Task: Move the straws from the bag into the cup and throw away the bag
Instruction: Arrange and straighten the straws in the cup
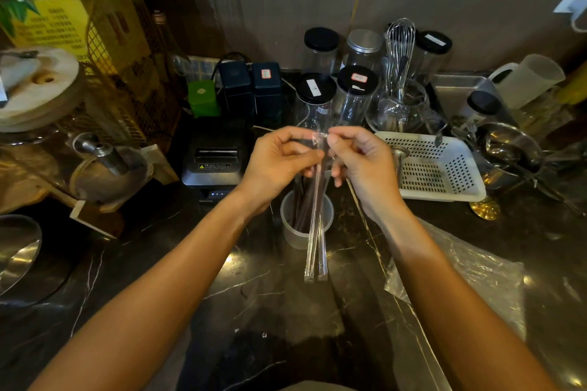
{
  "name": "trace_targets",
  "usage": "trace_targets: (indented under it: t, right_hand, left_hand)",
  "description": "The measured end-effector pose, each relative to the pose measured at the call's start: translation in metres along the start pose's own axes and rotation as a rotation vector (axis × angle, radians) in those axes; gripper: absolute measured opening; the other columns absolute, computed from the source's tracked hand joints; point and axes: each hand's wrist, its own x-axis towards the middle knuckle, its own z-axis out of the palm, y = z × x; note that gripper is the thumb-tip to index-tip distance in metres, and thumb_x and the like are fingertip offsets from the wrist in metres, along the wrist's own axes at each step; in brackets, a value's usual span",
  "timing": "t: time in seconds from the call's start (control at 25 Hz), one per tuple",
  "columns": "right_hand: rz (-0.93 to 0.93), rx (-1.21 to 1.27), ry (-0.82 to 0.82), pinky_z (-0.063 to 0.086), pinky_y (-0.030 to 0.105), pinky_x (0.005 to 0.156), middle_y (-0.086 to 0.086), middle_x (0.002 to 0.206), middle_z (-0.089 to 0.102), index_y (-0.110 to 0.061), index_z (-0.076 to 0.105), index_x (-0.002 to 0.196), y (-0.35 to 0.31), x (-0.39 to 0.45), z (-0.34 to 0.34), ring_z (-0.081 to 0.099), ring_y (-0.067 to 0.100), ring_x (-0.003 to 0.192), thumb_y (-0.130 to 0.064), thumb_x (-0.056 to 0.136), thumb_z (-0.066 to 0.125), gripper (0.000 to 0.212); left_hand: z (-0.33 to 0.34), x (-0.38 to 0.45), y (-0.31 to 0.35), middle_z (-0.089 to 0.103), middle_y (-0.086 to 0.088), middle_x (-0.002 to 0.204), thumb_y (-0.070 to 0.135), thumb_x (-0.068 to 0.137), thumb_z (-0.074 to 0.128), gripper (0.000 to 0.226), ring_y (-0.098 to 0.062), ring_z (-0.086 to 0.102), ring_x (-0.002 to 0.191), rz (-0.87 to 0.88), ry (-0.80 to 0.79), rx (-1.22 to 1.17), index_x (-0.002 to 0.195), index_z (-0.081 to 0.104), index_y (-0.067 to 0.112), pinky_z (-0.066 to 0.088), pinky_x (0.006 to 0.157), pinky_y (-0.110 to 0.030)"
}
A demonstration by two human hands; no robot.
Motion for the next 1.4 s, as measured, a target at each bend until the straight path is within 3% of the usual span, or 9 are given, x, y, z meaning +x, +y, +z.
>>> trace_targets:
  t: [0.16, 0.4, 0.6, 0.72, 0.84, 1.08, 1.24, 1.32, 1.4]
  right_hand:
    - [-0.217, -0.383, -0.040, 0.053, 0.019, 0.059, -0.009, 0.094, 0.067, -0.023, 0.065, 0.132, 0.006, -0.012, -0.010, 0.065, 0.007, 0.068, -0.006, 0.101, 0.066, 0.036]
    - [-0.296, -0.569, -0.308, 0.058, 0.045, 0.076, -0.002, 0.108, 0.060, -0.032, 0.066, 0.140, -0.003, -0.028, -0.011, 0.062, 0.019, 0.079, -0.008, 0.096, 0.072, 0.050]
    - [-0.414, -0.588, -0.335, 0.052, 0.016, 0.070, -0.012, 0.101, 0.066, -0.020, 0.077, 0.124, -0.018, -0.029, -0.002, 0.068, 0.007, 0.084, -0.006, 0.097, 0.073, 0.031]
    - [-0.340, -0.451, -0.134, 0.050, 0.014, 0.049, -0.004, 0.090, 0.076, -0.013, 0.082, 0.105, -0.023, -0.025, 0.006, 0.068, 0.001, 0.060, -0.019, 0.099, 0.070, 0.014]
    - [-0.168, -0.358, -0.084, 0.047, 0.023, 0.041, -0.002, 0.063, 0.070, -0.011, 0.080, 0.087, -0.023, -0.017, 0.002, 0.056, 0.006, 0.041, -0.026, 0.098, 0.073, 0.020]
    - [0.025, -0.404, -0.221, 0.044, 0.021, 0.039, -0.009, 0.046, 0.060, -0.030, 0.074, 0.066, -0.004, -0.017, -0.002, 0.052, 0.004, 0.036, -0.019, 0.097, 0.075, 0.033]
    - [0.096, -0.602, -0.263, 0.041, 0.017, 0.040, -0.010, 0.045, 0.061, -0.031, 0.062, 0.058, 0.017, -0.015, 0.002, 0.055, 0.002, 0.036, -0.017, 0.094, 0.077, 0.042]
    - [0.093, -0.687, -0.301, 0.041, 0.011, 0.043, -0.021, 0.054, 0.066, -0.035, 0.058, 0.064, 0.025, -0.017, 0.004, 0.060, -0.005, 0.043, -0.015, 0.094, 0.076, 0.040]
    - [0.080, -0.765, -0.337, 0.044, 0.011, 0.048, -0.025, 0.062, 0.067, -0.038, 0.056, 0.076, 0.030, -0.020, 0.005, 0.063, -0.010, 0.055, -0.016, 0.095, 0.075, 0.035]
  left_hand:
    - [-0.007, 0.008, 0.010, 0.078, -0.007, 0.079, -0.003, 0.090, 0.073, 0.035, -0.018, 0.072, 0.069, -0.150, 0.142, -0.177, 0.120, 0.066, 0.015, 0.063, 0.069, -0.029]
    - [-0.005, 0.008, 0.008, 0.076, -0.008, 0.096, 0.001, 0.094, 0.068, 0.033, -0.018, 0.073, 0.082, -0.334, 0.189, -0.318, 0.125, 0.064, 0.009, 0.062, 0.079, -0.030]
    - [-0.002, 0.001, 0.004, 0.076, -0.007, 0.091, 0.005, 0.096, 0.068, 0.028, -0.014, 0.075, 0.075, -0.342, 0.139, -0.299, 0.123, 0.064, 0.007, 0.062, 0.068, -0.028]
    - [-0.005, -0.007, 0.006, 0.076, -0.006, 0.078, 0.021, 0.097, 0.070, 0.031, -0.014, 0.073, 0.061, -0.292, 0.069, 0.020, 0.125, 0.062, 0.009, 0.057, 0.052, -0.022]
    - [-0.010, -0.014, 0.007, 0.072, -0.010, 0.078, 0.021, 0.098, 0.069, 0.022, -0.009, 0.065, 0.053, -0.091, 0.107, 0.269, 0.117, 0.070, 0.010, 0.048, 0.044, -0.020]
    - [-0.008, -0.011, 0.012, 0.067, -0.021, 0.103, 0.006, 0.090, 0.077, 0.027, -0.017, 0.063, 0.070, 0.166, 0.037, 0.288, 0.117, 0.074, 0.007, 0.055, 0.062, -0.019]
    - [-0.006, -0.009, -0.004, 0.071, -0.023, 0.094, 0.003, 0.090, 0.075, 0.019, -0.037, 0.067, 0.073, 0.180, -0.032, 0.336, 0.104, 0.076, 0.015, 0.061, 0.077, -0.047]
    - [-0.006, -0.009, -0.015, 0.073, -0.015, 0.090, 0.005, 0.091, 0.076, 0.023, -0.024, 0.065, 0.072, 0.140, -0.028, 0.383, 0.098, 0.075, 0.027, 0.061, 0.076, -0.046]
    - [-0.009, -0.010, -0.028, 0.069, 0.003, 0.085, 0.008, 0.091, 0.076, 0.032, -0.010, 0.062, 0.071, 0.136, -0.052, 0.464, 0.093, 0.072, 0.039, 0.060, 0.071, -0.030]
